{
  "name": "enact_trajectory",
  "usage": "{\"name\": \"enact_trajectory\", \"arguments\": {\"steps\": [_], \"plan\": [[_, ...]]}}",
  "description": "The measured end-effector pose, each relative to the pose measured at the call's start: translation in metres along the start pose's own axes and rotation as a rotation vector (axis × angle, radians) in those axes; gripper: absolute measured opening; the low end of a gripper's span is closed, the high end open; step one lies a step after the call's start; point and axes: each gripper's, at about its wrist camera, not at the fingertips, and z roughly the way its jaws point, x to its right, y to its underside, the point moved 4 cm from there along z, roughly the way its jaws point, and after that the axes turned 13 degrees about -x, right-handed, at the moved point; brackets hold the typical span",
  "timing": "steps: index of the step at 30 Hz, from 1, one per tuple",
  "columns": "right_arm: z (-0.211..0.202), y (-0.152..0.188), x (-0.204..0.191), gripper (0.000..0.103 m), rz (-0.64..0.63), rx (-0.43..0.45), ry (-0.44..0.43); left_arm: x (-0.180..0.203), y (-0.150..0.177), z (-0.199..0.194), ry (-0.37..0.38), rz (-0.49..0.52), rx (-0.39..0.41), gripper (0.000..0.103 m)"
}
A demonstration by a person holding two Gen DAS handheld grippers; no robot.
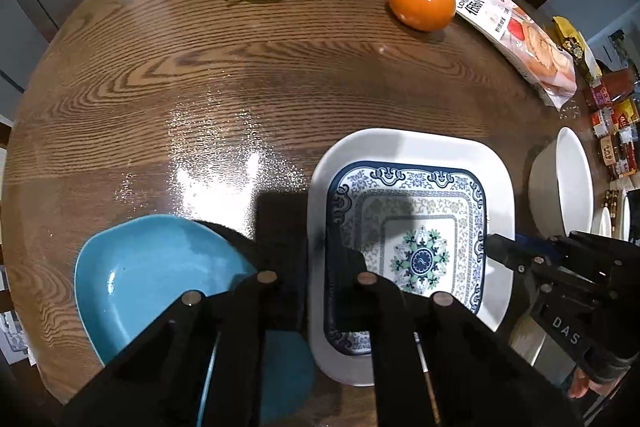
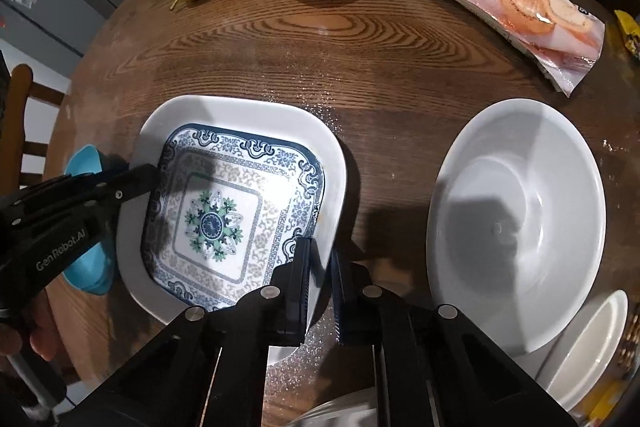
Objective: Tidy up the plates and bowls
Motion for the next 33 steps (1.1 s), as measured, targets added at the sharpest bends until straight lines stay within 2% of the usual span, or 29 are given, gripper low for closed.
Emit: {"name": "enact_trajectory", "arguments": {"steps": [4,10,14,20,29,33], "plan": [[-0.014,0.011,0.004,0.011,-0.004,0.046,-0.019,-0.001,0.006,-0.009,-0.008,-0.017,0.031,0.007],[-0.049,0.03,0.001,0.011,-0.016,0.12,-0.077,0.002,0.027,-0.049,-0.009,-0.023,0.11,0.007],[-0.073,0.049,-0.003,0.011,-0.036,0.161,-0.117,0.005,0.048,-0.076,-0.026,-0.03,0.165,0.007],[-0.085,0.079,-0.017,0.011,-0.075,0.191,-0.146,0.009,0.101,-0.102,-0.064,-0.056,0.223,0.007],[-0.079,0.161,-0.024,0.011,-0.124,0.17,-0.198,0.031,0.182,-0.092,-0.109,-0.096,0.212,0.007],[-0.071,0.193,-0.019,0.011,-0.131,0.151,-0.217,0.041,0.211,-0.084,-0.1,-0.12,0.201,0.007]]}}
